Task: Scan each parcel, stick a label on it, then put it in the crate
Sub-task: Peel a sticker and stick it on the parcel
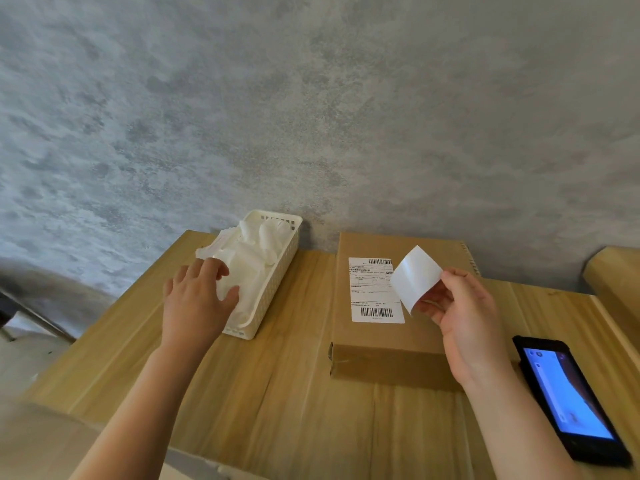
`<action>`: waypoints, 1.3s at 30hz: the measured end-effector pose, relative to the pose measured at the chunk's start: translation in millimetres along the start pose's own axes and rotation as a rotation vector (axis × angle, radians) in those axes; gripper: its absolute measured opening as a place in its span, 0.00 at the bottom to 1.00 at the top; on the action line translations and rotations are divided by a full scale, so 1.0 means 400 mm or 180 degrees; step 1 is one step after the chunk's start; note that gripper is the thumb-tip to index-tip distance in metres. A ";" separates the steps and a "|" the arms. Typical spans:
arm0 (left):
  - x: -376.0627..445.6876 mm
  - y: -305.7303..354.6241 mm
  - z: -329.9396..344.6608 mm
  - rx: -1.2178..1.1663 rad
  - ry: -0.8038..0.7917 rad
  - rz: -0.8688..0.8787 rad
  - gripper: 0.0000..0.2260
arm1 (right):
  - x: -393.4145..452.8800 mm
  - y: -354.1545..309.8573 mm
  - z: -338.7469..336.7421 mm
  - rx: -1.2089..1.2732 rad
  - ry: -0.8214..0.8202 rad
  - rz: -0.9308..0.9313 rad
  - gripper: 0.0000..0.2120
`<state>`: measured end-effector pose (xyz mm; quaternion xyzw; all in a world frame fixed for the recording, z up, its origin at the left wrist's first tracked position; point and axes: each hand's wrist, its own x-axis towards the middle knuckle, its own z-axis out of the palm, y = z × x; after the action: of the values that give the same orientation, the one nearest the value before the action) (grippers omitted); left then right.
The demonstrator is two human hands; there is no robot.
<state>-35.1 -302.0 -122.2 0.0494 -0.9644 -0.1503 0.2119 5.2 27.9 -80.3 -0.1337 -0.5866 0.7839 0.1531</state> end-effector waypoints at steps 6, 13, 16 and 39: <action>0.003 0.019 -0.022 -0.0382 0.0233 0.0125 0.02 | 0.007 0.003 -0.016 -0.0103 0.0121 -0.0038 0.07; 0.018 0.142 -0.068 -0.0741 0.0162 0.0503 0.02 | -0.002 -0.020 -0.024 -0.0260 0.0276 -0.0297 0.08; -0.011 0.253 -0.072 -0.1426 -0.0170 0.0866 0.02 | -0.018 -0.027 -0.030 -0.0649 0.0345 -0.0693 0.10; -0.106 0.531 0.021 -0.3648 -0.2104 0.0331 0.04 | -0.076 -0.031 -0.152 -0.2800 -0.0821 -0.2349 0.06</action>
<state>-6.9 -91.1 -80.0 -0.1665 -0.7472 -0.6363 -0.0953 57.8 72.7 -84.5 0.1247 -0.8784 0.3717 0.2734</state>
